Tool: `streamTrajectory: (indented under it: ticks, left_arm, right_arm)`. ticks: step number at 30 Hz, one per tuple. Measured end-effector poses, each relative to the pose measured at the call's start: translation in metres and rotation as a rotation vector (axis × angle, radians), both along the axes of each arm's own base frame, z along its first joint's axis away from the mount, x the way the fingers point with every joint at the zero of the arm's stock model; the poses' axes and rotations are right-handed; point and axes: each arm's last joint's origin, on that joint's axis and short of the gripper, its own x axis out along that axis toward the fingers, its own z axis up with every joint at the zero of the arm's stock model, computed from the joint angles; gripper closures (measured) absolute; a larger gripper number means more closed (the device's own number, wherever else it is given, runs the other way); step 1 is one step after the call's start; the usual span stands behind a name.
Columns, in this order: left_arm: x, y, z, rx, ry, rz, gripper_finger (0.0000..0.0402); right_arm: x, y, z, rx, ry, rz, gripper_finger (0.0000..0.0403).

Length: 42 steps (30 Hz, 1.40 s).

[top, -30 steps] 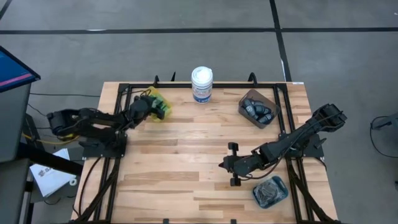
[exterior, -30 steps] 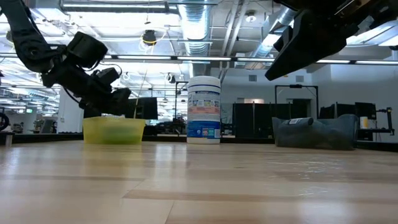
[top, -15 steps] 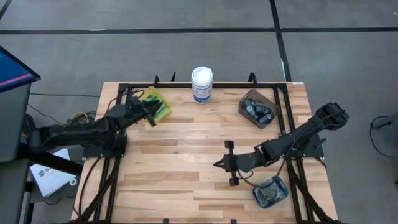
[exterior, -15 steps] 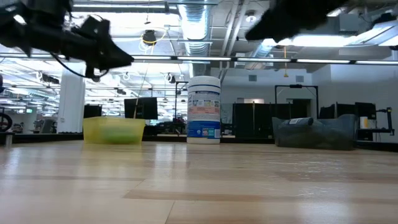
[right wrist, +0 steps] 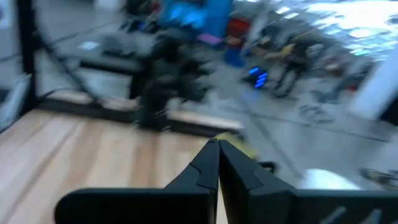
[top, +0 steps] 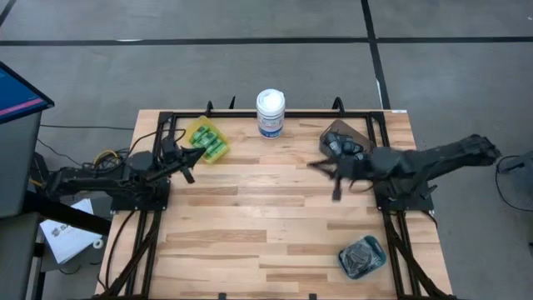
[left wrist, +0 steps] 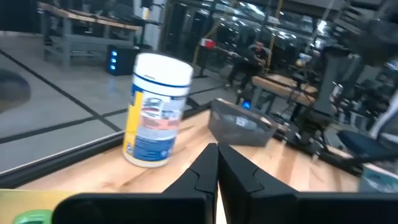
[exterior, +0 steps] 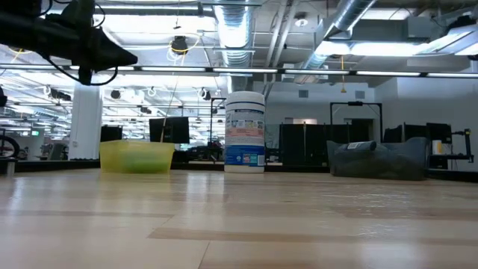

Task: Pick & Place Travel size toiletries
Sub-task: Return to Home Position

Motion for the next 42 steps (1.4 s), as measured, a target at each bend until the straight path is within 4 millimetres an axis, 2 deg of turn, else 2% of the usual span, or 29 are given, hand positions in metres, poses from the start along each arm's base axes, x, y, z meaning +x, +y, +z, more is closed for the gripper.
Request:
streamTrajectory:
  ticks: [3, 6, 11, 15, 19, 23, 30, 33, 38, 42]
  left_arm:
    - [0.001, -0.005, -0.001, 0.011, 0.014, -0.043, 0.0401]
    - [0.001, -0.009, -0.001, 0.020, 0.017, -0.079, 0.0401]
    - [0.001, -0.014, 0.000, 0.023, 0.012, -0.102, 0.0401]
    - [-0.004, -0.015, 0.004, 0.032, -0.027, -0.124, 0.0401]
    - [-0.011, -0.016, 0.006, 0.059, -0.046, -0.140, 0.0401]
    - [-0.017, -0.016, 0.000, 0.034, -0.009, -0.154, 0.0401]
    - [-0.016, -0.018, -0.028, -0.018, 0.003, -0.166, 0.0401]
    - [-0.013, -0.018, -0.037, -0.040, 0.015, -0.181, 0.0401]
    - [-0.012, -0.022, -0.036, -0.048, 0.010, -0.302, 0.0401]
    - [-0.010, -0.027, -0.038, -0.030, -0.001, -0.468, 0.0401]
  right_arm:
    - [-0.031, -0.021, -0.003, 0.026, -0.088, -0.082, 0.0402]
    - [-0.054, -0.035, -0.023, 0.080, -0.161, -0.135, 0.0403]
    - [-0.072, -0.047, -0.061, 0.144, -0.252, -0.184, 0.0403]
    - [-0.086, -0.051, -0.073, 0.157, -0.308, -0.211, 0.0403]
    - [-0.091, -0.054, -0.085, 0.162, -0.314, -0.241, 0.0403]
    - [-0.094, -0.056, -0.101, 0.179, -0.313, -0.259, 0.0403]
    - [-0.094, -0.058, -0.138, 0.251, -0.287, -0.285, 0.0403]
    - [-0.093, -0.059, -0.147, 0.276, -0.297, -0.286, 0.0403]
    - [-0.093, -0.058, -0.154, 0.280, -0.280, -0.247, 0.0403]
    - [-0.092, -0.056, -0.155, 0.275, -0.251, -0.176, 0.0403]
